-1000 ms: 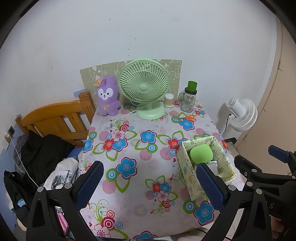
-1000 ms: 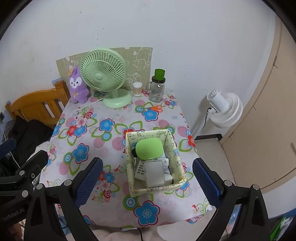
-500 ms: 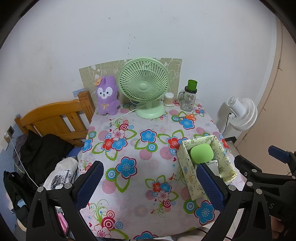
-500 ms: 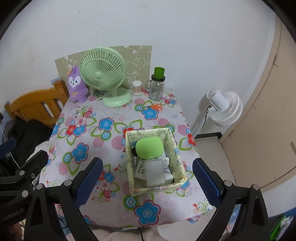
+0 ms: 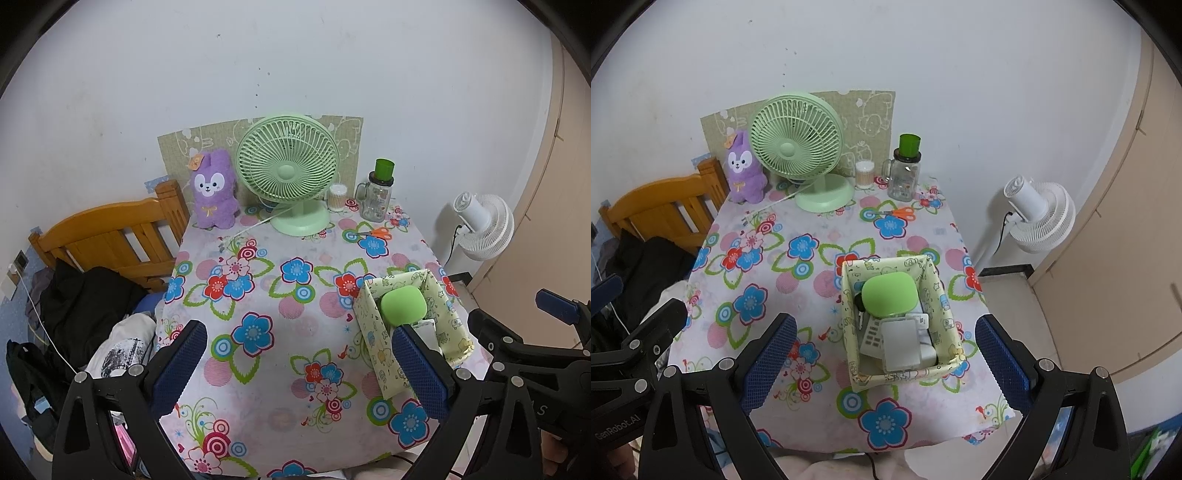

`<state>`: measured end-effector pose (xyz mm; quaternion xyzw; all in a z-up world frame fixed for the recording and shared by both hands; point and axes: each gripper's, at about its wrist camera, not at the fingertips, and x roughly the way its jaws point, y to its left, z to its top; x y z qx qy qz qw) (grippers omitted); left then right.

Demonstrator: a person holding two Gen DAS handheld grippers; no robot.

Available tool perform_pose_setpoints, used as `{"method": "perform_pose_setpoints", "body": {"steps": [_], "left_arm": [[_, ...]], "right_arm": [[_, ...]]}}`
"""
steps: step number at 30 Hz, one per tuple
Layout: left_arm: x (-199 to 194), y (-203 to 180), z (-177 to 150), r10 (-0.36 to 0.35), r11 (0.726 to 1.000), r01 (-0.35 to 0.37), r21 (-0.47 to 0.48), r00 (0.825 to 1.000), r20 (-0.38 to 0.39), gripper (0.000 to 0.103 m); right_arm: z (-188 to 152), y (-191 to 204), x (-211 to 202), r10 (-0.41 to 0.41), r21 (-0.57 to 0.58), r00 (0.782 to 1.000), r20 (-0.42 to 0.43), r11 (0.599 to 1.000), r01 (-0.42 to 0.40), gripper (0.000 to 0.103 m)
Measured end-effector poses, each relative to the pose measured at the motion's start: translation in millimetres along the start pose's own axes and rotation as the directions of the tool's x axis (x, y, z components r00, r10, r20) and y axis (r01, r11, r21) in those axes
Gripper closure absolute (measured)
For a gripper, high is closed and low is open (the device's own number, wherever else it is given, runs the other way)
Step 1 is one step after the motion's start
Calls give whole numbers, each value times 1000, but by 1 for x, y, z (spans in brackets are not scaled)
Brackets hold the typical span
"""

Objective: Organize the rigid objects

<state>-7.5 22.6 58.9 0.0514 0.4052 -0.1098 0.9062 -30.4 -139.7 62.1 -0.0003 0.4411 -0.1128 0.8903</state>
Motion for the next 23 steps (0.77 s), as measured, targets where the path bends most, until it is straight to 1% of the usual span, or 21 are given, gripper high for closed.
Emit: {"method": "perform_pose_setpoints", "body": {"steps": [11,23], "left_arm": [[2,1,0,-1,1000,1,3,1000,-5,2],[19,11,6,-18,1000,18,8,999,-36,0]], "right_arm": [[1,2,2,-3,1,1000,-7,1000,3,4],[7,13,16,-22,-2,999,-41,1000,22,4]]}}
